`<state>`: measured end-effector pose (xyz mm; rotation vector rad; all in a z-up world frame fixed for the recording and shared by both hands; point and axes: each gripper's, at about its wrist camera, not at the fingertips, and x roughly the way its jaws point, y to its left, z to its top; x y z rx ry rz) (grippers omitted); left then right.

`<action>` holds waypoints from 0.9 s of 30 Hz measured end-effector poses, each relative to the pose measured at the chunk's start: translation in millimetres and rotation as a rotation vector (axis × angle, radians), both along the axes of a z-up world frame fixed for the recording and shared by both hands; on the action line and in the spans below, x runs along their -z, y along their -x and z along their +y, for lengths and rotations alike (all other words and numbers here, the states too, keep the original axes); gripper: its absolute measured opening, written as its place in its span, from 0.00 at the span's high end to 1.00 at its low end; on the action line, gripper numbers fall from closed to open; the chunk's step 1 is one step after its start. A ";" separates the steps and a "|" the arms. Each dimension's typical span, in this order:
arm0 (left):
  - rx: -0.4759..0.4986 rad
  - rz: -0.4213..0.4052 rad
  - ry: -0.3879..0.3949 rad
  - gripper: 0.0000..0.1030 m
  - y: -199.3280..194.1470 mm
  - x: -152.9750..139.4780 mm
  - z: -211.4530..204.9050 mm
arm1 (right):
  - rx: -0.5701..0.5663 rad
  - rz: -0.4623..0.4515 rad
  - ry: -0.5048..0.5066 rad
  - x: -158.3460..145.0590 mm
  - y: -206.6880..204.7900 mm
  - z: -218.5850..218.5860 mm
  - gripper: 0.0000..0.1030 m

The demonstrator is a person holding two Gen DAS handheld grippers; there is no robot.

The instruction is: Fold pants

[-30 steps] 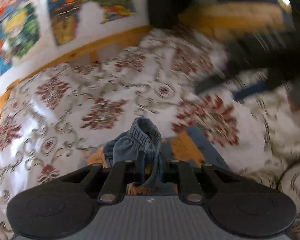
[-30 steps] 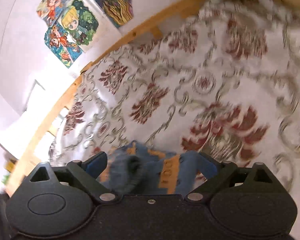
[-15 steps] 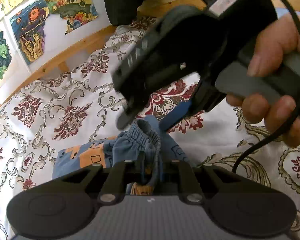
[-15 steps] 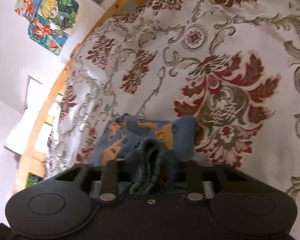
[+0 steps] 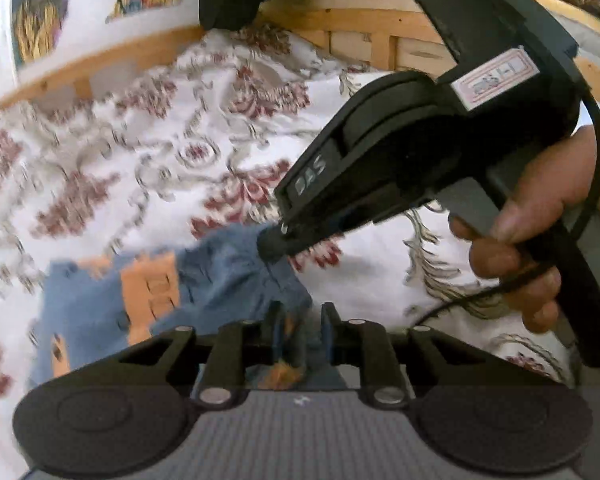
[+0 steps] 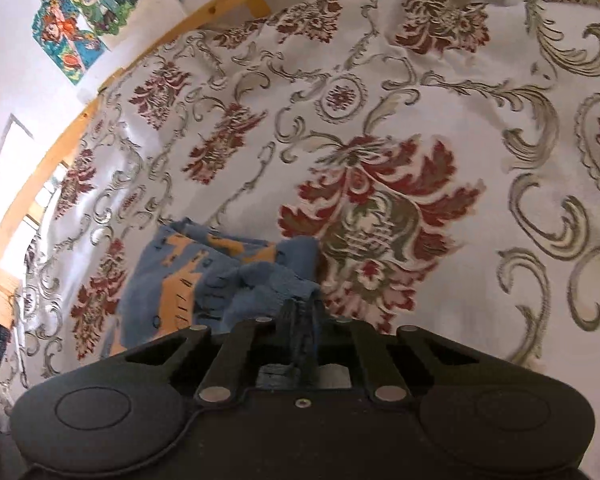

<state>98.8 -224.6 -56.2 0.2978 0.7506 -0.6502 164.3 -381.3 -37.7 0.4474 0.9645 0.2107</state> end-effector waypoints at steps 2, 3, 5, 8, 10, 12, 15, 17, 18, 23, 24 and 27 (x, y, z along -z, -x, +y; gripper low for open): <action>0.007 0.035 0.015 0.75 0.2 2.4 8.4 | 0.012 0.011 0.017 1.1 4.0 -2.3 0.81; 0.016 0.048 0.027 0.74 1.1 0.8 14.3 | 0.020 0.004 0.030 -0.3 7.4 -3.0 0.79; 0.034 0.055 0.033 0.65 3.7 -6.7 25.5 | 0.029 -0.031 0.063 -9.0 13.9 -0.4 0.66; 0.040 0.045 0.032 0.57 7.2 -26.6 49.9 | 0.021 -0.120 0.099 -26.6 24.2 13.3 0.52; 0.001 0.018 0.038 0.51 7.4 -42.8 72.4 | 0.014 -0.162 0.085 -34.0 26.2 27.9 0.51; -0.067 0.010 0.050 0.50 -0.6 -51.8 97.0 | -0.016 -0.185 0.099 -36.4 27.3 50.9 0.51; -0.205 0.029 0.084 0.50 -20.8 -52.0 131.3 | -0.100 -0.200 0.210 -30.3 31.1 86.8 0.52; -0.275 0.066 0.157 0.52 -33.5 -43.1 153.2 | -0.169 -0.168 0.334 -14.8 34.1 107.4 0.54; -0.309 0.093 0.186 0.54 -39.9 -34.4 161.9 | -0.200 -0.147 0.392 -6.4 36.0 113.7 0.54; -0.411 0.267 0.103 0.39 -56.7 5.7 174.9 | -0.263 -0.142 0.538 7.8 53.0 123.6 0.39; -0.414 0.274 0.091 0.36 -54.9 8.5 175.9 | -0.222 -0.121 0.551 9.7 55.1 119.3 0.30; -0.427 0.274 0.083 0.31 -47.9 7.4 181.0 | -0.123 -0.092 0.461 4.1 60.0 98.9 0.18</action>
